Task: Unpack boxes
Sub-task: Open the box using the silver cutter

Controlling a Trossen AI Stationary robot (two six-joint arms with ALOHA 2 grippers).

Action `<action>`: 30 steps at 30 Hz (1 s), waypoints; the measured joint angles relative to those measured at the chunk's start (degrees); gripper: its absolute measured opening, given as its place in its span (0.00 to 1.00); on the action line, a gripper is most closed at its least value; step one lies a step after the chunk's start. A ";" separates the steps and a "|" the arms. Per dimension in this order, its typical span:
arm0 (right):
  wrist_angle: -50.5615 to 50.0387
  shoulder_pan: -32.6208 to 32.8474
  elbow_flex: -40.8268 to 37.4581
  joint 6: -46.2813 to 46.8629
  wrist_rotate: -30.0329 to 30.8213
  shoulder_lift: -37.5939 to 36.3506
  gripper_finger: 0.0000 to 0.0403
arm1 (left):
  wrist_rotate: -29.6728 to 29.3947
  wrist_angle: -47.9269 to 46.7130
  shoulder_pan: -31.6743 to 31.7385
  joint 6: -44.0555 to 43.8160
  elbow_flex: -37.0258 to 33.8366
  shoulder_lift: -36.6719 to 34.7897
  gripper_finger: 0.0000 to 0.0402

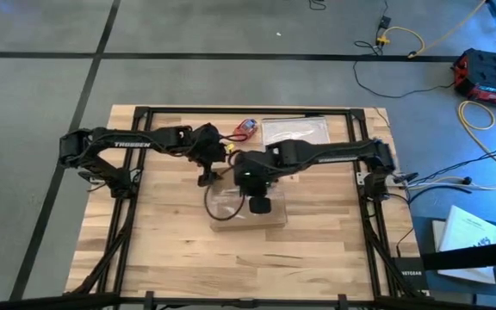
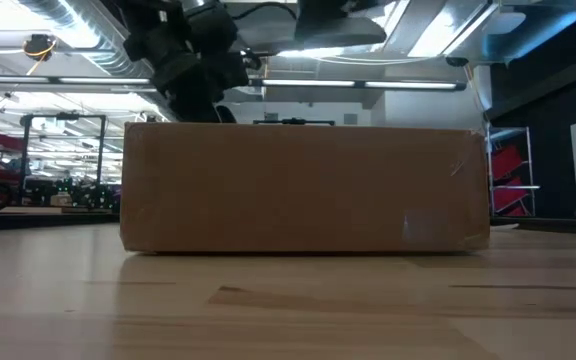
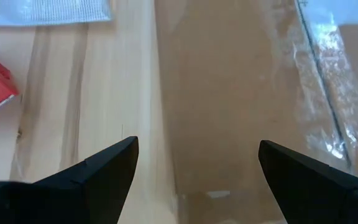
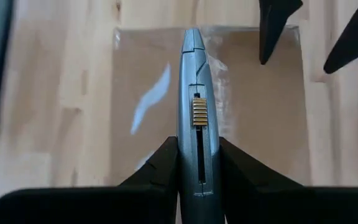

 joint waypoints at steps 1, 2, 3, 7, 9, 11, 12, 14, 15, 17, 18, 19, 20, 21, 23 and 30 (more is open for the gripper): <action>-1.84 0.00 2.46 -0.61 0.15 1.64 0.16 | 0.02 -0.03 0.00 0.19 0.00 0.30 0.80; -3.69 0.00 4.92 -1.22 0.29 3.27 0.16 | 0.05 -0.06 0.00 0.39 0.00 0.60 0.80; -5.53 0.00 7.38 -1.84 0.44 4.90 0.16 | 0.07 -0.09 0.00 0.58 0.00 0.91 0.80; -11.18 0.00 15.97 -4.01 1.30 10.72 0.16 | 0.35 0.09 0.00 0.77 0.00 1.92 0.80; -12.65 0.02 19.01 -4.22 1.88 12.69 0.16 | 0.54 0.07 -0.02 0.58 0.00 2.06 0.80; -14.03 0.02 20.73 -4.63 2.13 13.80 0.16 | 0.30 0.18 -0.04 0.58 0.00 2.08 0.80; -14.35 0.02 20.89 -5.13 2.28 13.93 0.16 | 0.30 0.19 -0.04 0.71 0.00 2.08 0.80; -14.32 0.02 20.88 -5.78 2.29 13.96 0.16 | -0.03 0.20 -0.04 1.14 0.00 2.10 0.80; -14.39 0.02 20.84 -5.82 2.29 14.00 0.16 | -0.13 0.17 -0.04 1.46 0.00 2.10 0.80; -14.55 0.02 20.82 -5.95 2.29 14.06 0.16 | -0.26 0.13 -0.08 2.03 0.00 2.10 0.80; -14.54 0.02 20.82 -6.24 2.29 14.07 0.16 | -0.33 0.14 -0.11 2.35 0.00 2.10 0.80; -14.55 0.02 20.82 -6.67 2.29 14.07 0.16 | -0.32 0.15 -0.11 2.64 0.00 2.10 0.80; -14.52 0.02 20.82 -7.02 2.29 14.07 0.16 | -0.33 0.18 -0.11 2.84 0.00 2.10 0.80; -14.53 0.02 20.82 -7.26 2.28 14.07 0.16 | -0.34 0.20 -0.11 2.91 0.00 2.10 0.80; -14.50 0.02 20.80 -7.97 2.27 14.16 0.16 | -0.39 0.17 -0.11 3.04 0.00 2.10 0.80; -14.54 0.00 20.71 -11.07 2.33 15.09 0.16 | -0.52 0.13 -0.11 3.20 0.00 2.12 0.80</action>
